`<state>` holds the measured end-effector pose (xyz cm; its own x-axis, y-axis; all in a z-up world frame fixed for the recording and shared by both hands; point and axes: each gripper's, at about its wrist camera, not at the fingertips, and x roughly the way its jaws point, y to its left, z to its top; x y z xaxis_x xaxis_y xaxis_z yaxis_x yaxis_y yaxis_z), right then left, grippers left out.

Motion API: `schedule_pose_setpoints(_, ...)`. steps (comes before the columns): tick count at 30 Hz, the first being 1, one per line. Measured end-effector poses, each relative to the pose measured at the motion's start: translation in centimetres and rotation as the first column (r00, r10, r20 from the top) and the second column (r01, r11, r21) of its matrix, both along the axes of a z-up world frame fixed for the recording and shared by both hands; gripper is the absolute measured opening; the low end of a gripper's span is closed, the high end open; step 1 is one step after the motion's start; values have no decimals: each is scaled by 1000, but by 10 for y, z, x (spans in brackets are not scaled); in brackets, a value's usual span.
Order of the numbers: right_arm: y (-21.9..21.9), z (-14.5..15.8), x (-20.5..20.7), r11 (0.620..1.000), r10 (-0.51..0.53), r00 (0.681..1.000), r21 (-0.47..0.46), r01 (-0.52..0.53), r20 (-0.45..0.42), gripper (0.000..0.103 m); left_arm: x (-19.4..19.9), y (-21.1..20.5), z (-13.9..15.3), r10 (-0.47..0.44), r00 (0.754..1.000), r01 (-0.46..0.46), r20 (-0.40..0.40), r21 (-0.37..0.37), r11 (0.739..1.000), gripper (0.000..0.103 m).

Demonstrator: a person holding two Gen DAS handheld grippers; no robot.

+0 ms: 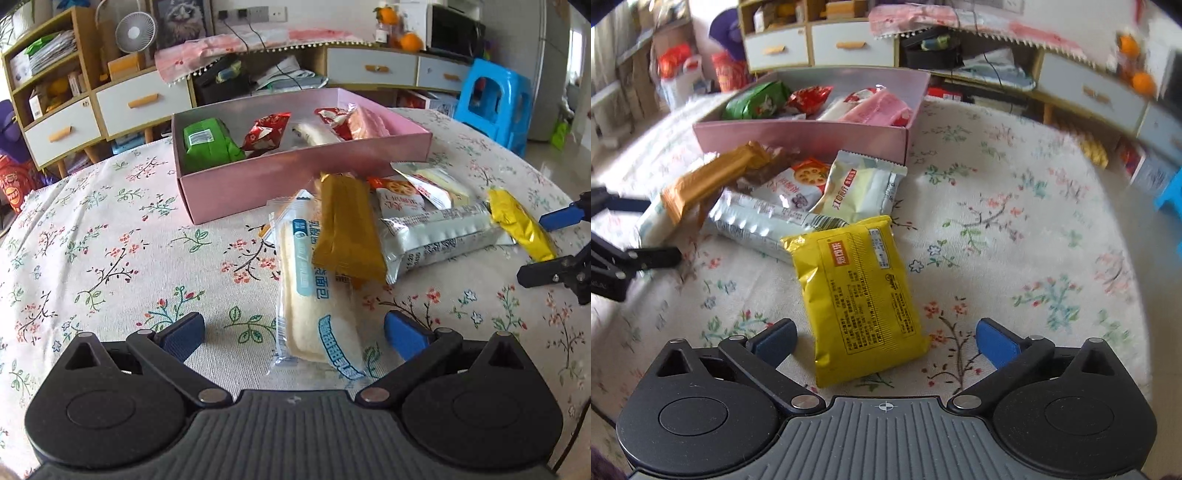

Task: Organize snacks
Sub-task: 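Grasp the white bread bag with the left tool while the right grasps the yellow biscuit pack, then carry the bread bag with the left tool while the right carries the yellow pack over the box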

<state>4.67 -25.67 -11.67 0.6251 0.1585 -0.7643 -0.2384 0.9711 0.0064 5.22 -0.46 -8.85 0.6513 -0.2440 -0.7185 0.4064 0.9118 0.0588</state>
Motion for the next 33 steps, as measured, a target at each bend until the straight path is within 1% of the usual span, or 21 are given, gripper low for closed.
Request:
schedule_pose_setpoints(3, -1, -1, 0, 1000, 26, 999, 7, -26, 23, 103, 1, -1, 0, -9, 1000, 9, 10, 4, 1000, 103)
schedule_pose_setpoints(5, 0, 0, 1, 1000, 27, 999, 4, -27, 20, 103, 1, -1, 1, -14, 1000, 14, 5, 6, 1000, 102)
schedule_pose_setpoints(6, 0, 0, 2, 1000, 28, 1000, 0, -28, 12, 103, 2, -2, 2, -19, 1000, 19, 6, 4, 1000, 95)
schedule_pose_setpoints(7, 1, 2, 4, 1000, 27, 1000, -4, -27, 2, 103, 2, -3, 4, -22, 1000, 22, 8, 3, 1000, 91)
schedule_pose_setpoints(9, 3, 3, 7, 1000, 18, 1000, -8, -18, -16, 103, 4, -4, 6, -25, 1000, 25, 13, 9, 1000, 74)
schedule_pose_setpoints(10, 4, 4, 8, 1000, 13, 1000, -10, -13, -19, 103, 4, -4, 7, -26, 1000, 26, 16, 12, 1000, 71)
schedule_pose_setpoints(12, 6, 3, 8, 1000, 11, 1000, -16, -11, -17, 102, 4, -4, 9, -31, 999, 31, 17, 13, 999, 58)
schedule_pose_setpoints(13, 7, 4, 8, 1000, 11, 1000, -20, -11, -15, 102, 3, -3, 10, -36, 999, 36, 16, 10, 999, 55)
schedule_pose_setpoints(15, 8, 5, 8, 1000, 11, 1000, -23, -11, -13, 100, 4, -3, 11, -41, 999, 41, 10, 7, 999, 42)
schedule_pose_setpoints(16, 8, 6, 8, 1000, 12, 1000, -22, -13, -13, 98, 3, -3, 12, -42, 999, 42, 7, 6, 999, 39)
schedule_pose_setpoints(17, 8, 7, 8, 1000, 13, 1000, -17, -13, -13, 95, 3, -3, 13, -40, 999, 40, 4, 7, 999, 36)
schedule_pose_setpoints(19, 8, 8, 8, 1000, 10, 1000, -3, -10, -18, 88, 4, -2, 15, -35, 999, 35, -14, 3, 999, 33)
schedule_pose_setpoints(20, 9, 10, 8, 1000, 10, 1000, 2, -10, -18, 81, 5, 0, 17, -32, 999, 32, -24, -2, 999, 33)
schedule_pose_setpoints(21, 9, 11, 7, 1000, 11, 1000, 7, -11, -16, 71, 5, 1, 18, -28, 999, 28, -32, -7, 1000, 32)
schedule_pose_setpoints(22, 10, 13, 7, 1000, 11, 1000, 10, -10, -15, 66, 5, 2, 19, -25, 999, 25, -37, -10, 1000, 32)
schedule_pose_setpoints(23, 10, 14, 7, 1000, 10, 1000, 17, -10, -17, 57, 4, 4, 21, -23, 999, 22, -41, -11, 1000, 32)
schedule_pose_setpoints(27, 9, 17, 8, 999, -10, 999, 40, 12, -35, 52, 3, 14, 25, -1, 998, -1, -61, -24, 1000, 30)
schedule_pose_setpoints(33, 8, 24, 8, 997, -50, 996, 62, 54, -69, 51, -2, 25, 32, 11, 998, -13, -59, -46, 999, 29)
